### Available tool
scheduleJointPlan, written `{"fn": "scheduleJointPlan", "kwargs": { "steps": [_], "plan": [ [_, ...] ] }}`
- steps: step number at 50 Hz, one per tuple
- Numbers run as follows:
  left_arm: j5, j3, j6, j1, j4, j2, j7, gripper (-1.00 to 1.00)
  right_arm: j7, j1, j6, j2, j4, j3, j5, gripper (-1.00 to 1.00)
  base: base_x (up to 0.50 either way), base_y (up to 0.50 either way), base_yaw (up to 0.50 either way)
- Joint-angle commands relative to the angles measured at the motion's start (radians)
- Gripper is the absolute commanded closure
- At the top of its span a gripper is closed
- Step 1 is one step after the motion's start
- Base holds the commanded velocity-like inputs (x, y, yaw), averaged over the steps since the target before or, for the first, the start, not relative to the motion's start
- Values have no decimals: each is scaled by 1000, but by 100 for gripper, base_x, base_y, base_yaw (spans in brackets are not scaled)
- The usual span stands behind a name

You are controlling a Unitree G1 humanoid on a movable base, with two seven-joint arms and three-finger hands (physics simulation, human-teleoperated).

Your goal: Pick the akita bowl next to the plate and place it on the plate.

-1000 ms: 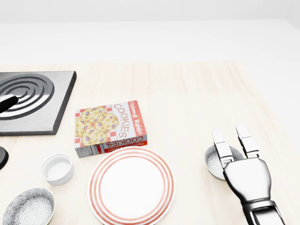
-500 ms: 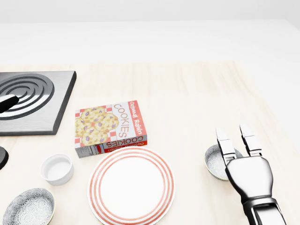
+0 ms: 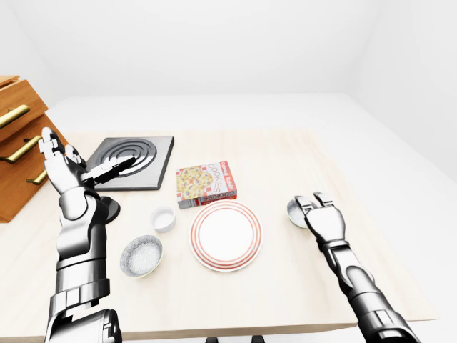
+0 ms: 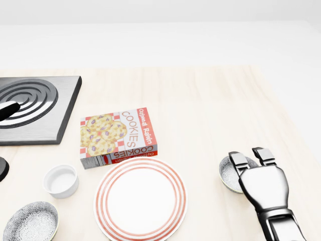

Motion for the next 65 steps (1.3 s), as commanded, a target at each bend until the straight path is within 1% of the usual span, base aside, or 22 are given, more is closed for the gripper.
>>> {"fn": "scheduleJointPlan", "kwargs": {
  "steps": [1, 14, 21, 23, 25, 26, 27, 30, 34, 37, 43, 50, 55, 59, 65],
  "plan": [
    [-1, 1, 0, -2, -2, 1, 1, -100, 0, -16, 0, 5, 28, 19, -12, 100, 0, 0, 0],
    [-17, 4, 0, 4, -38, -2, 7, -100, 0, -61, 0, 4, 82, 18, 14, 100, 0, 0, 0],
    [-22, 5, 0, 10, -58, -6, 10, -100, 0, -71, 0, -8, 49, -2, 38, 100, 0, 0, 0],
    [-20, 6, 0, 9, -49, -6, 7, -100, 0, -64, 0, -20, -18, -13, 23, 100, 0, 0, 0],
    [-21, 5, 0, 9, -48, -6, 7, -100, 0, -65, 0, -24, -37, -20, 15, 100, 0, 0, 0],
    [-20, 5, 0, 9, -46, -6, 7, -100, 0, -70, 0, -38, -80, -30, -8, 100, 0, 0, 0],
    [-19, 4, 0, 9, -44, -6, 6, -100, 0, -69, 0, -51, -143, -50, -3, 100, 0, 0, 0],
    [-17, 4, 0, 9, -38, -7, 5, -100, 0, -72, 0, -62, -240, -88, 5, 100, 0, 0, 0],
    [-16, 3, 0, 8, -32, -7, 4, -100, 0, -74, 0, -76, -410, -152, 52, 100, 0, 0, 0],
    [-18, 4, 0, 8, -36, -6, 5, -100, 0, -90, 0, -83, -443, -180, 76, 100, 0, 0, 0],
    [-19, 3, 0, 8, -37, -6, 5, -100, 0, -107, 0, -96, -469, -202, 107, 100, 0, 0, 0],
    [-16, 3, 0, 8, -30, -7, 2, -100, 0, -101, 0, -75, -553, -228, 211, 100, 0, 0, 0],
    [-16, 3, 0, 9, -29, -6, 1, -100, 43, -93, 0, -58, -600, -232, 252, 100, 0, 0, 0],
    [-16, 3, 0, 9, -29, -6, 1, -100, 128, -72, 0, -29, -694, -236, 312, 100, 0, 0, 0],
    [-15, 2, 0, 10, -24, -7, -1, -100, 205, -64, 0, 0, -775, -235, 356, 100, 0, 0, 0]
  ]
}}
